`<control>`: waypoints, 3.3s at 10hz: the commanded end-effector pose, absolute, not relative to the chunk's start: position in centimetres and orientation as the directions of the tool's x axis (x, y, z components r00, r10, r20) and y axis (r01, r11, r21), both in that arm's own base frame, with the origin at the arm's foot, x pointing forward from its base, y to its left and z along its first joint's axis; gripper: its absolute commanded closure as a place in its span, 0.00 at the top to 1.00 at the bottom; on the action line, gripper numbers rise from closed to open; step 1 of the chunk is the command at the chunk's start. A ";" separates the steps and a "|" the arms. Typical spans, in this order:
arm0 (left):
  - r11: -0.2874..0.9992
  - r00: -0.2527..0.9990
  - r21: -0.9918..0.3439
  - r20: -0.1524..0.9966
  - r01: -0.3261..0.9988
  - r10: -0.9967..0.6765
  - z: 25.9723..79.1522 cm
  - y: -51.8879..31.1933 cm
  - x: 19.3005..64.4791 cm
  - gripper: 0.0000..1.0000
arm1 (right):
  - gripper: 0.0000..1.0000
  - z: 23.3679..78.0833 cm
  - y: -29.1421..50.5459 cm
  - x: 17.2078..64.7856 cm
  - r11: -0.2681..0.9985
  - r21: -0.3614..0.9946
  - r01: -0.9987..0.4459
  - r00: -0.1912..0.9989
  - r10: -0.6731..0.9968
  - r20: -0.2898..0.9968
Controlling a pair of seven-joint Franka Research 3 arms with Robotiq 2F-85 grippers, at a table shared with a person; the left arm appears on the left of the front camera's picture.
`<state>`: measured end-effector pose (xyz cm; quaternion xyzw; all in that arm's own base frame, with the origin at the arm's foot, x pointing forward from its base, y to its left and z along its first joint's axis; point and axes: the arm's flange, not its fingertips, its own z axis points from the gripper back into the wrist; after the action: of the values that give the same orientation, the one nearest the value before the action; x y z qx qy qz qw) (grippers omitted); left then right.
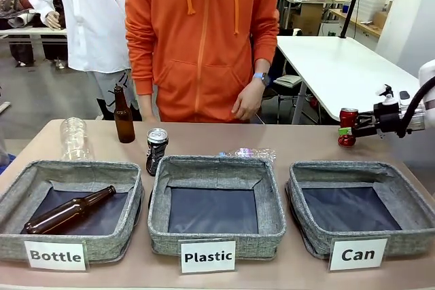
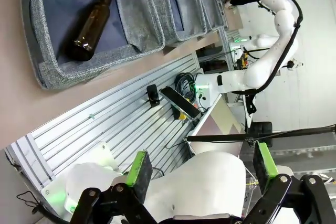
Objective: Sort the can waste into the basket.
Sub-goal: Pick up the can waste from the table and place it in the right Fabric basket.
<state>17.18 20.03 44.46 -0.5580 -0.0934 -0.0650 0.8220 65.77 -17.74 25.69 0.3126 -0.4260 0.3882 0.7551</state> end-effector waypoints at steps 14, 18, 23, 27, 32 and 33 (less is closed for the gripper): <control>0.350 0.974 -0.912 0.228 0.213 0.003 44.9 20.2 17.2 1.00 | 0.00 38.4 -16.8 57.1 0.438 0.194 -0.878 0.375 0.377 0.847; 0.350 0.974 -0.912 0.228 0.213 0.003 44.9 20.2 17.2 1.00 | 0.16 45.3 -7.8 44.9 -0.035 0.228 -0.973 0.129 0.740 0.660; 0.350 0.974 -0.912 0.228 0.213 0.003 44.9 20.2 17.2 1.00 | 0.16 40.1 -1.7 38.5 -0.213 0.330 -0.920 -0.018 0.862 0.507; 0.350 0.974 -0.912 0.228 0.213 0.003 44.9 20.2 17.2 1.00 | 0.16 38.7 -0.9 37.6 -0.088 0.128 -0.988 -0.019 0.886 0.463; 0.350 0.974 -0.912 0.228 0.213 0.003 44.9 20.2 17.2 1.00 | 1.00 39.4 -1.0 38.8 -0.025 0.032 -0.999 -0.008 0.888 0.459; 0.350 0.974 -0.912 0.228 0.213 0.003 44.9 20.2 17.2 1.00 | 1.00 39.6 -1.2 38.7 -0.005 0.010 -1.000 0.001 0.883 0.470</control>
<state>17.21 20.09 44.48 -0.5587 -0.0933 -0.0646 0.8216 39.27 -1.53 39.92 0.1815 -0.1415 0.7001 0.6760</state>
